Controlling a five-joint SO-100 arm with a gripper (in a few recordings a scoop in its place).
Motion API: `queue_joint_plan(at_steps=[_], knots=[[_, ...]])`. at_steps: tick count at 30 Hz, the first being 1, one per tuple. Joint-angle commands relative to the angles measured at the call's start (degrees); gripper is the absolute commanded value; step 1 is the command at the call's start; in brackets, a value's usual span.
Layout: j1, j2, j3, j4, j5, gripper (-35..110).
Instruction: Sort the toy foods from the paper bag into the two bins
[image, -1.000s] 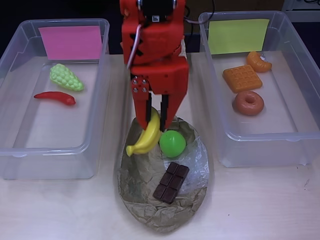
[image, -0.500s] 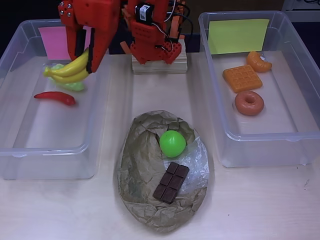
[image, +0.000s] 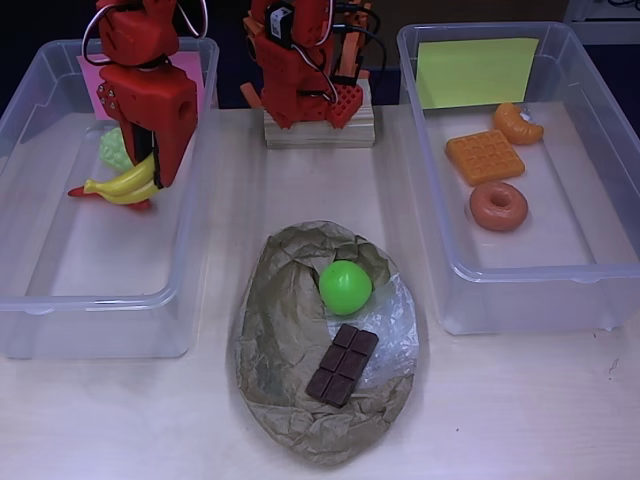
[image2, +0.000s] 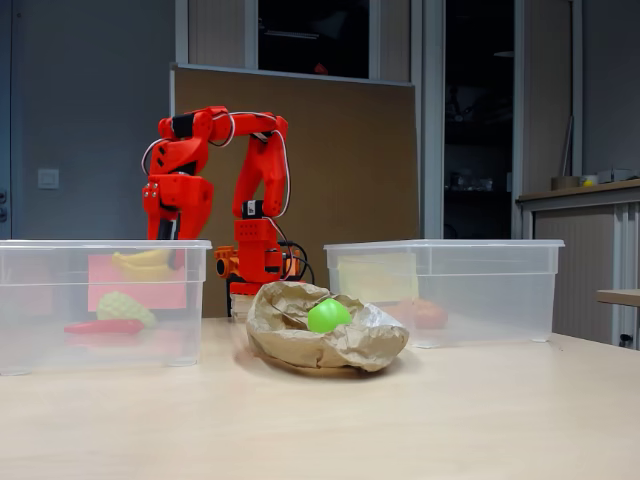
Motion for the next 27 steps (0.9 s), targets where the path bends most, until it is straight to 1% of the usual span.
queue_joint_plan(at_steps=[1,11,21,25,27], knots=[[0.26,-2.46,0.62,-1.76,0.0,0],[-0.7,-11.87,-0.09,-6.77,-1.93,5],[-0.7,-14.24,-1.67,-6.5,-2.02,16],[-0.44,-14.24,-3.08,-6.5,-3.6,21],[-0.18,-14.15,-3.96,-6.33,-4.39,20]])
